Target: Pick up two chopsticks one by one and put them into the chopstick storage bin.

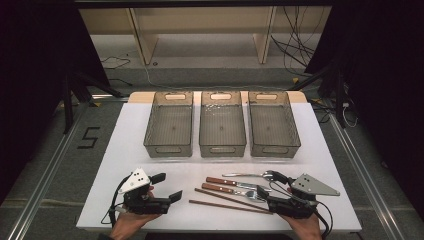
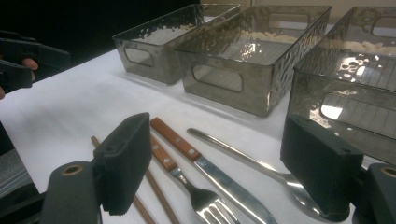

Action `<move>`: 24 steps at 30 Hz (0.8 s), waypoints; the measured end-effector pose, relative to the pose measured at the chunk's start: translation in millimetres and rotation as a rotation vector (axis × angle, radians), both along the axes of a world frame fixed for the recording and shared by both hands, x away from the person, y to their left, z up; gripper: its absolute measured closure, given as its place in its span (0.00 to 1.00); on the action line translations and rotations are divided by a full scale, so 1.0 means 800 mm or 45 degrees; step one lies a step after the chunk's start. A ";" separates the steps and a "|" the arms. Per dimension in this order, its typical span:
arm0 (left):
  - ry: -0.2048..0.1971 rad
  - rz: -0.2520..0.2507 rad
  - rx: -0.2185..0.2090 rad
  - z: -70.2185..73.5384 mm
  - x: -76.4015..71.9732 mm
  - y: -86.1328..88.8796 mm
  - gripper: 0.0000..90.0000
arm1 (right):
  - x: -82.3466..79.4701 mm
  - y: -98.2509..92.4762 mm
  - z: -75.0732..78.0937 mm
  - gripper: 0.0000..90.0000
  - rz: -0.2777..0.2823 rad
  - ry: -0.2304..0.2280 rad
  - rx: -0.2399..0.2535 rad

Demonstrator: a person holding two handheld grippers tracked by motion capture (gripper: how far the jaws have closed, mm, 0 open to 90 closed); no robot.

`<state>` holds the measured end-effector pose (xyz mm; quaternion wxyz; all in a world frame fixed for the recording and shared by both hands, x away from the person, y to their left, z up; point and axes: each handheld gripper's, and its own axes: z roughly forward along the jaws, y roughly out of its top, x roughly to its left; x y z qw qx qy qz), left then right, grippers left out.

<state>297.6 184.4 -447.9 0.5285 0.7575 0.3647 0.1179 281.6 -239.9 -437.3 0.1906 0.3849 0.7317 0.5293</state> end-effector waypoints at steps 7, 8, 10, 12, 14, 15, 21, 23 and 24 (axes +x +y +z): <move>0.005 -0.022 0.027 0.003 0.003 -0.003 0.15 | 0.000 0.001 0.000 0.28 0.005 0.003 -0.005; 0.005 -0.022 0.027 0.003 0.003 -0.003 0.15 | 0.000 0.001 0.000 0.29 0.006 0.001 -0.007; 0.025 -0.036 0.013 0.009 0.005 -0.005 0.15 | 0.000 0.002 0.000 0.29 0.009 0.002 -0.004; 0.040 -0.053 0.005 0.012 0.005 -0.006 0.15 | 0.000 0.002 0.000 0.29 0.015 0.010 0.003; 0.052 -0.089 0.060 0.019 0.008 -0.016 0.15 | 0.000 0.003 -0.001 0.29 0.018 0.011 0.000; 0.052 -0.089 0.060 0.019 0.008 -0.016 0.15 | 0.000 0.003 -0.001 0.29 0.021 0.013 -0.001; 0.043 -0.150 0.311 0.028 0.014 -0.047 0.15 | 0.000 0.004 0.001 0.29 0.030 0.012 -0.007; 0.047 -0.165 0.341 0.030 0.016 -0.050 0.16 | 0.000 0.004 0.000 0.29 0.033 0.013 -0.011; 0.059 -0.176 0.361 0.032 0.017 -0.054 0.17 | 0.000 0.004 0.001 0.29 0.034 0.014 -0.009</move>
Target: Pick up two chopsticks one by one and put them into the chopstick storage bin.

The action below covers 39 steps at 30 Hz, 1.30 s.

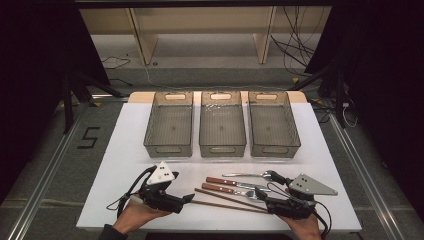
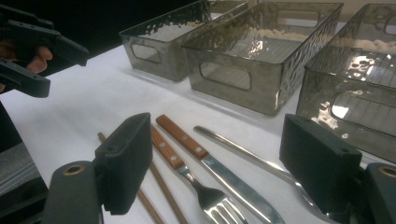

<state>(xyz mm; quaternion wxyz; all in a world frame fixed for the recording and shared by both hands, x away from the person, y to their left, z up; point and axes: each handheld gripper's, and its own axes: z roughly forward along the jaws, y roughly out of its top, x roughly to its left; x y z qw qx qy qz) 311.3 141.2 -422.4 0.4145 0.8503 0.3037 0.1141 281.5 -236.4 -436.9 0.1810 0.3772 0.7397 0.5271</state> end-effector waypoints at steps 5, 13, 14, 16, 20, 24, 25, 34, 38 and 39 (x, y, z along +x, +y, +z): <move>0.029 -0.062 0.108 0.011 0.009 -0.021 0.18 | 0.000 0.000 0.001 0.29 0.005 0.008 0.007; 0.044 -0.179 0.221 0.014 0.020 -0.052 0.20 | 0.001 -0.001 0.000 0.29 0.003 0.015 0.006; 0.043 -0.191 0.227 0.013 0.021 -0.055 0.20 | 0.001 -0.001 0.000 0.29 0.003 0.015 0.006; 0.052 -0.200 0.248 0.011 0.023 -0.060 0.20 | 0.001 -0.001 0.000 0.29 0.005 0.015 0.002; 0.060 -0.238 0.297 0.008 0.025 -0.069 0.22 | 0.001 -0.001 -0.001 0.29 0.006 0.016 -0.002; 0.063 -0.279 0.354 0.006 0.027 -0.083 0.24 | 0.002 -0.001 -0.001 0.29 0.005 0.022 -0.001; 0.078 -0.296 0.372 0.005 0.028 -0.086 0.25 | 0.002 -0.001 -0.001 0.29 0.005 0.025 -0.002; 0.165 -0.389 0.503 -0.009 0.028 -0.103 0.33 | 0.002 0.000 -0.002 0.29 0.014 0.032 -0.007; 0.194 -0.437 0.547 -0.016 0.029 -0.110 0.37 | 0.002 0.001 -0.003 0.29 0.018 0.036 -0.009; 0.195 -0.444 0.557 -0.019 0.029 -0.112 0.37 | 0.002 0.001 -0.003 0.29 0.018 0.036 -0.009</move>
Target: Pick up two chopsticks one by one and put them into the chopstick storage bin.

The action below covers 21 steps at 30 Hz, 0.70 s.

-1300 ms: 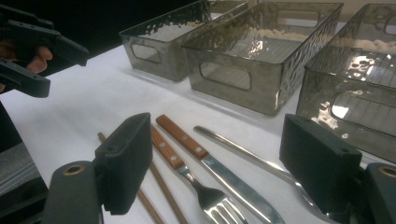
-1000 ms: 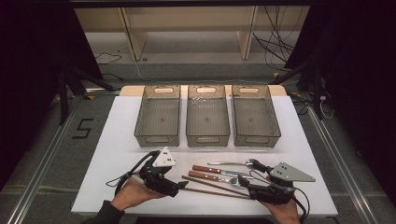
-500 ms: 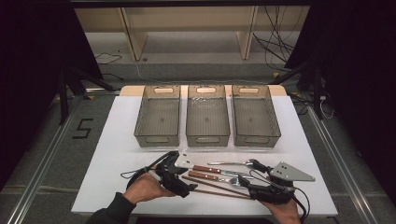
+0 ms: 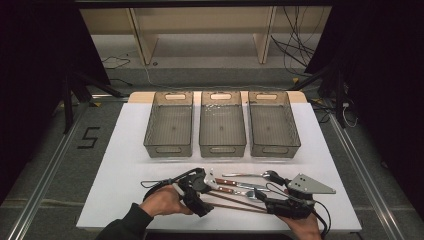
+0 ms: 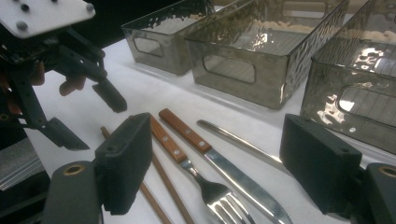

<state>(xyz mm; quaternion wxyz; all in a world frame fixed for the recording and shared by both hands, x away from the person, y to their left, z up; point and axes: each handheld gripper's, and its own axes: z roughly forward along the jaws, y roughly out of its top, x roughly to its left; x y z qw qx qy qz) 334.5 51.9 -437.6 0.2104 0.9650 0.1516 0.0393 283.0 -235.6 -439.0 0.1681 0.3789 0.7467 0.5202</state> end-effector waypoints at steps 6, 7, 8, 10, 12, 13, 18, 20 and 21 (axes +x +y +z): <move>0.028 -0.069 0.073 -0.014 0.003 -0.008 0.50 | 0.001 0.000 -0.001 0.29 -0.001 0.003 -0.001; 0.028 -0.069 0.073 -0.014 0.003 -0.008 0.51 | 0.001 0.000 0.000 0.29 0.000 0.002 -0.003; 0.030 -0.083 0.083 -0.015 0.004 -0.009 0.53 | 0.001 0.000 0.000 0.29 0.001 0.002 -0.003; 0.033 -0.105 0.102 -0.018 0.005 -0.013 0.54 | 0.001 0.000 0.000 0.29 0.003 0.001 -0.003; 0.043 -0.116 0.111 -0.019 0.006 -0.016 0.57 | 0.001 0.000 -0.001 0.29 0.005 0.004 -0.005; 0.046 -0.121 0.115 -0.019 0.006 -0.017 0.57 | 0.001 0.000 -0.001 0.29 0.005 0.005 -0.005; 0.065 -0.141 0.143 -0.022 0.011 -0.023 0.64 | 0.001 0.000 -0.001 0.29 0.006 0.008 -0.006; 0.072 -0.145 0.157 -0.022 0.012 -0.024 0.67 | 0.001 0.000 -0.001 0.29 0.007 0.010 -0.008; 0.076 -0.147 0.165 -0.023 0.013 -0.024 0.68 | 0.001 0.000 -0.001 0.29 0.008 0.009 -0.009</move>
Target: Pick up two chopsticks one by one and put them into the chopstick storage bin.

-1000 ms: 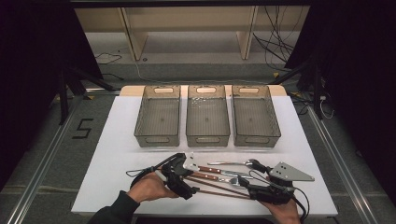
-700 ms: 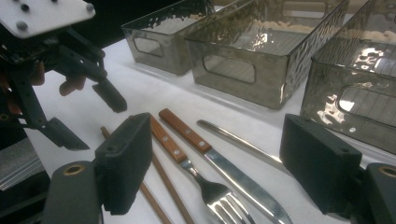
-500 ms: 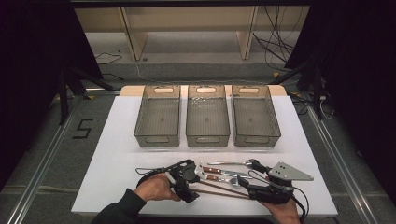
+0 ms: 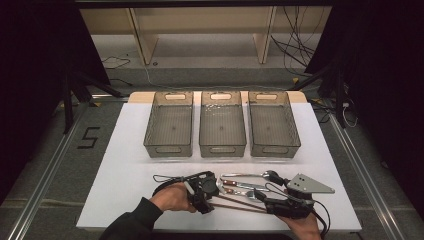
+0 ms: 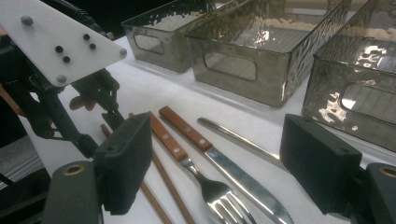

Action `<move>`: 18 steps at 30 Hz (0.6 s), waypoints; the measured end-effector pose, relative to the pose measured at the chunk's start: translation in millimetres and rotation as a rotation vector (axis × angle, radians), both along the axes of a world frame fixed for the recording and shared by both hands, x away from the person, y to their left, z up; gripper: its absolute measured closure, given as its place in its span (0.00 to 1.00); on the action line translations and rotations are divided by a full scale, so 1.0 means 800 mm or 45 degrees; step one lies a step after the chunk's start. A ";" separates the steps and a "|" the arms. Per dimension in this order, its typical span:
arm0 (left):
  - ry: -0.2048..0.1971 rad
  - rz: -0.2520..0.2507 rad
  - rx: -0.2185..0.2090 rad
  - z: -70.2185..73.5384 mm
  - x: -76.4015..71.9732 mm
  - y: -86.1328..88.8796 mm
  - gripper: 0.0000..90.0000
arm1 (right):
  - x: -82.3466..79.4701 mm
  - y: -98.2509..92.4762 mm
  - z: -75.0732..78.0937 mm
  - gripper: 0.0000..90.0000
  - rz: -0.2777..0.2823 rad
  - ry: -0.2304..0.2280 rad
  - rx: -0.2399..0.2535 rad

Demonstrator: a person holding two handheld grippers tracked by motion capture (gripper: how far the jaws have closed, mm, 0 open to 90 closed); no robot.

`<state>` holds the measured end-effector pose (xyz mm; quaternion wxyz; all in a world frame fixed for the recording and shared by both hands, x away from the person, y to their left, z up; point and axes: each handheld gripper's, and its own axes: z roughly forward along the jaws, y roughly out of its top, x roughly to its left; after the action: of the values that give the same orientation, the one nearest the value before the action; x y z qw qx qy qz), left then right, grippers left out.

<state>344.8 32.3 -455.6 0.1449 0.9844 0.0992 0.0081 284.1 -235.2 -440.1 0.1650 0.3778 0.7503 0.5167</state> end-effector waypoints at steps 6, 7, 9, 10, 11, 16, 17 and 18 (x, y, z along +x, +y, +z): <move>-0.005 -0.029 0.043 -0.002 0.001 -0.005 0.72 | 0.001 0.000 0.000 0.29 0.000 -0.002 0.000; -0.002 -0.035 0.057 -0.003 0.001 -0.007 0.73 | 0.001 0.000 0.000 0.29 0.000 0.000 0.000; -0.010 -0.050 0.072 -0.004 -0.001 -0.009 0.73 | 0.001 0.000 -0.001 0.29 0.000 -0.001 -0.001; -0.007 -0.049 0.071 -0.004 -0.001 -0.010 0.75 | 0.001 0.000 -0.001 0.29 -0.002 0.002 0.000; -0.005 -0.056 0.079 -0.003 -0.001 -0.010 0.76 | 0.001 0.000 -0.001 0.29 -0.002 0.002 0.000; -0.008 -0.073 0.103 -0.003 -0.004 -0.013 0.81 | 0.001 0.000 -0.001 0.29 0.000 -0.001 -0.005; -0.008 -0.086 0.111 -0.002 -0.005 -0.013 0.83 | 0.001 0.000 -0.001 0.29 0.000 0.000 -0.006; -0.010 -0.103 0.114 -0.002 -0.006 -0.013 0.83 | 0.001 0.000 -0.001 0.29 0.000 0.000 -0.006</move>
<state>340.2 21.8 -457.5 0.1012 0.9931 0.0583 0.0106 285.1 -235.5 -441.0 0.1659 0.3774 0.7514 0.5151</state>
